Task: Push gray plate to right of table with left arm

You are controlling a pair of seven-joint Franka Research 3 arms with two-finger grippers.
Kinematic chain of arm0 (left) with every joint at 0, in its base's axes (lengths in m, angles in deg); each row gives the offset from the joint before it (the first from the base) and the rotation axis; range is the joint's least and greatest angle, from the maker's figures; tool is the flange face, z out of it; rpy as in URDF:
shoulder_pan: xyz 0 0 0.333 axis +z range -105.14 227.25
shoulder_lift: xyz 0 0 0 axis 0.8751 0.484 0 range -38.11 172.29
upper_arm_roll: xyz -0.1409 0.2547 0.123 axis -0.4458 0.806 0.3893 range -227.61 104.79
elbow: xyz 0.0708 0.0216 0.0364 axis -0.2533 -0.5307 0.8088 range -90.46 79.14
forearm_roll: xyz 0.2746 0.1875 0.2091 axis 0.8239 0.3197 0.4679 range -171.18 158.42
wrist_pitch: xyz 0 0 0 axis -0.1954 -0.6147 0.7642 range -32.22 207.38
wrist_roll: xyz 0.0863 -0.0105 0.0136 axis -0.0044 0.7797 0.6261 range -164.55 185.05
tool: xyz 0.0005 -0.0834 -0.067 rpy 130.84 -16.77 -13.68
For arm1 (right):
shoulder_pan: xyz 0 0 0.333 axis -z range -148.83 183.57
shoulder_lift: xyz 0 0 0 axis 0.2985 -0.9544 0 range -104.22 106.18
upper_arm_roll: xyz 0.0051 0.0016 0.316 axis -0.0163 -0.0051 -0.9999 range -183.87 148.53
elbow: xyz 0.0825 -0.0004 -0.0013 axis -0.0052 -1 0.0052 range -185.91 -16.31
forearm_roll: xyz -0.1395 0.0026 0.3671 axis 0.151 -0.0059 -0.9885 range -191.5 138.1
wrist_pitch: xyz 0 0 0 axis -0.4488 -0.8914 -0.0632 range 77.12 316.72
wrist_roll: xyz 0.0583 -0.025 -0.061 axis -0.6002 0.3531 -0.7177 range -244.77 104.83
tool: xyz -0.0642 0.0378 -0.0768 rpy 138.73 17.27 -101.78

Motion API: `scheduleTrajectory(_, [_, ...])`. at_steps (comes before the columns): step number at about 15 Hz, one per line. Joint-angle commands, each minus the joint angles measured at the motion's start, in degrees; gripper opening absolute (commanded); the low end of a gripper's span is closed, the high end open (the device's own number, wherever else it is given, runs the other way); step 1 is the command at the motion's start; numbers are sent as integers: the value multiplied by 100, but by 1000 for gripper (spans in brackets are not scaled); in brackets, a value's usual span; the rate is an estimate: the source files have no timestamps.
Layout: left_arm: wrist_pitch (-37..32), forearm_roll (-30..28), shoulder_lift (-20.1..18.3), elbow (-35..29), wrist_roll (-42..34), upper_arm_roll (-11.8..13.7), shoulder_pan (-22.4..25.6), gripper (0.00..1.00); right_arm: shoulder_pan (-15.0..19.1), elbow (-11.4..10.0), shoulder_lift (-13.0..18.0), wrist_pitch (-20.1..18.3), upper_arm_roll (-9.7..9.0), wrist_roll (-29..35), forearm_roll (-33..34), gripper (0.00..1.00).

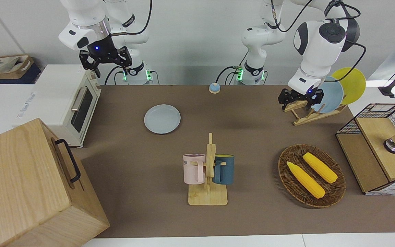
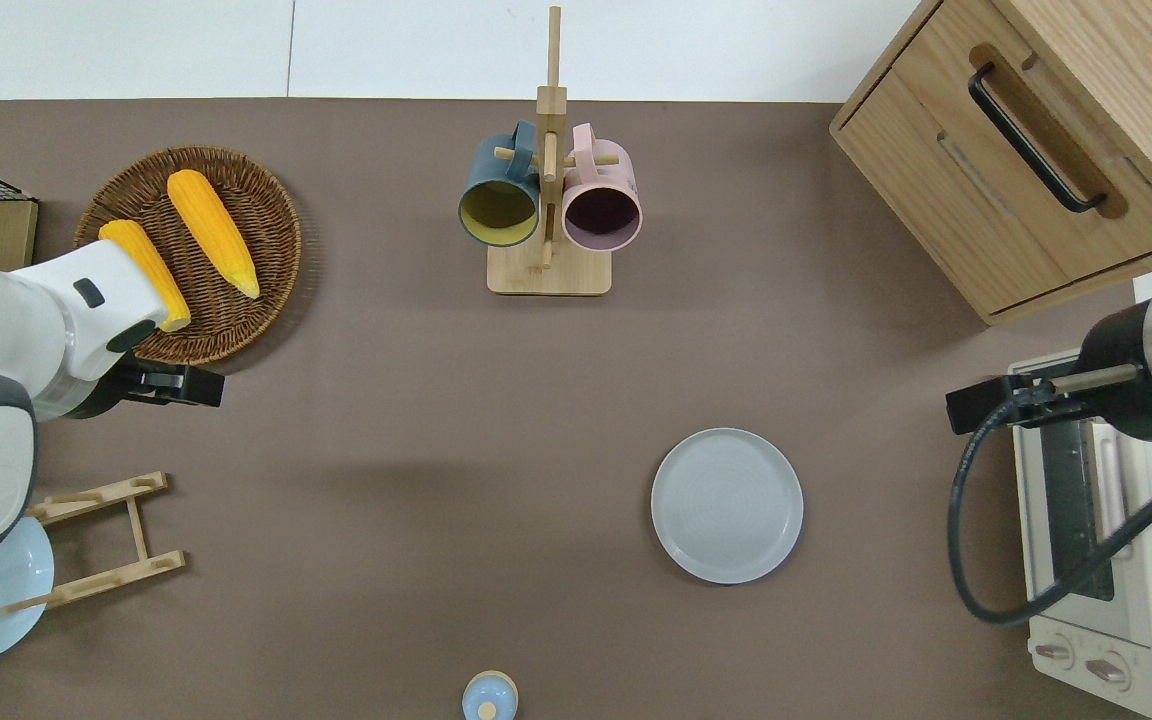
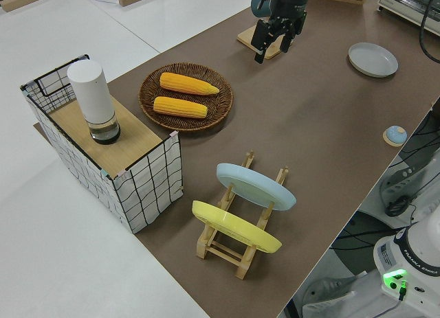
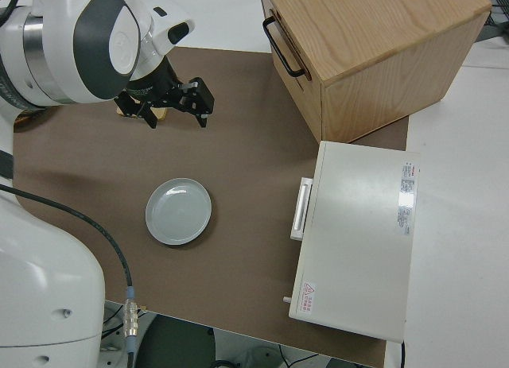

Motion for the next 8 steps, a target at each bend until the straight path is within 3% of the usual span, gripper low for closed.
scheduleTrajectory(1, [375, -337, -427, -594, -196, 38, 116, 1000, 116, 22, 36, -69, -76, -1, -59, 983])
scheduleTrajectory(8, [288, -381, -436, -594, -196, 161, 107, 1000, 116, 22, 36, -69, -76, -1, -59, 983])
